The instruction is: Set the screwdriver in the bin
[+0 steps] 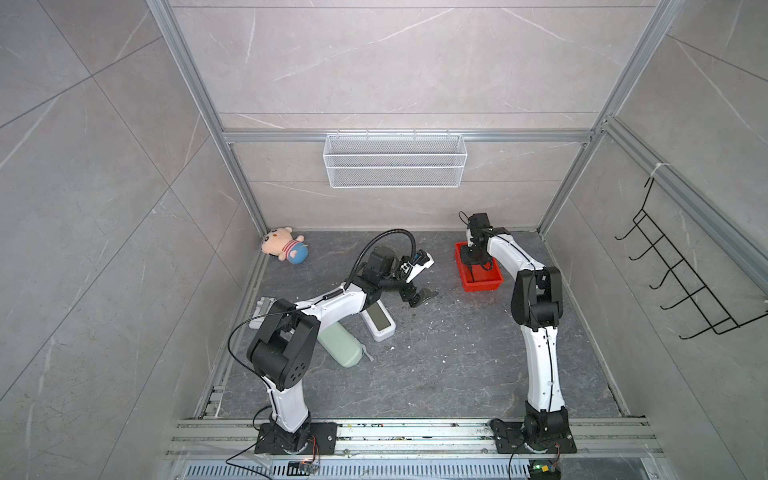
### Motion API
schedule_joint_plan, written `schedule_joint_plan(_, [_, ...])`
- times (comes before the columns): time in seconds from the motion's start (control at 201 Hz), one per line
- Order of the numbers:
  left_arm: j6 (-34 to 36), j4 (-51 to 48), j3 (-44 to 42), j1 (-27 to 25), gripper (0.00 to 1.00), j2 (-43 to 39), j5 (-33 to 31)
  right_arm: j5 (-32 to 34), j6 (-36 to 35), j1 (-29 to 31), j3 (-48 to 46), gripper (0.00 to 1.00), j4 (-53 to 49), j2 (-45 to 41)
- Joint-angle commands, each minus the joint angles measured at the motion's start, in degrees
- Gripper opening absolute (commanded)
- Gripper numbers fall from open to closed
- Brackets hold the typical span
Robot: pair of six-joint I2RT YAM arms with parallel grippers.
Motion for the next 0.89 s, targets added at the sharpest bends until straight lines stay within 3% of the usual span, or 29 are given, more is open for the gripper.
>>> schedule_joint_plan(0.0, [-3.9, 1.7, 0.1, 0.0, 1.0, -3.0, -2.3, -1.7, -0.9, -0.1, -2.0, 0.51, 1.4, -4.6])
schedule_joint_plan(0.164, [-5.9, 4.2, -3.2, 0.3, 1.0, -5.7, -5.5, -2.2, -0.8, -0.2, -6.4, 0.63, 3.8, -9.7])
schedule_joint_plan(0.304, [-6.6, 4.8, -6.4, 1.5, 1.0, -8.8, -7.5, -0.7, 0.9, -0.2, -12.1, 0.66, 6.8, -15.4])
schedule_joint_plan(0.543, [-7.4, 4.8, -14.1, 4.8, 1.0, -17.1, -10.4, 0.8, 2.8, -0.5, -27.6, 0.87, 15.5, -28.8])
schedule_joint_plan(0.887, [-11.0, 5.2, -27.3, 13.4, 1.0, -30.2, -14.3, 3.2, 4.0, -0.9, -57.3, 0.94, 35.0, -52.2])
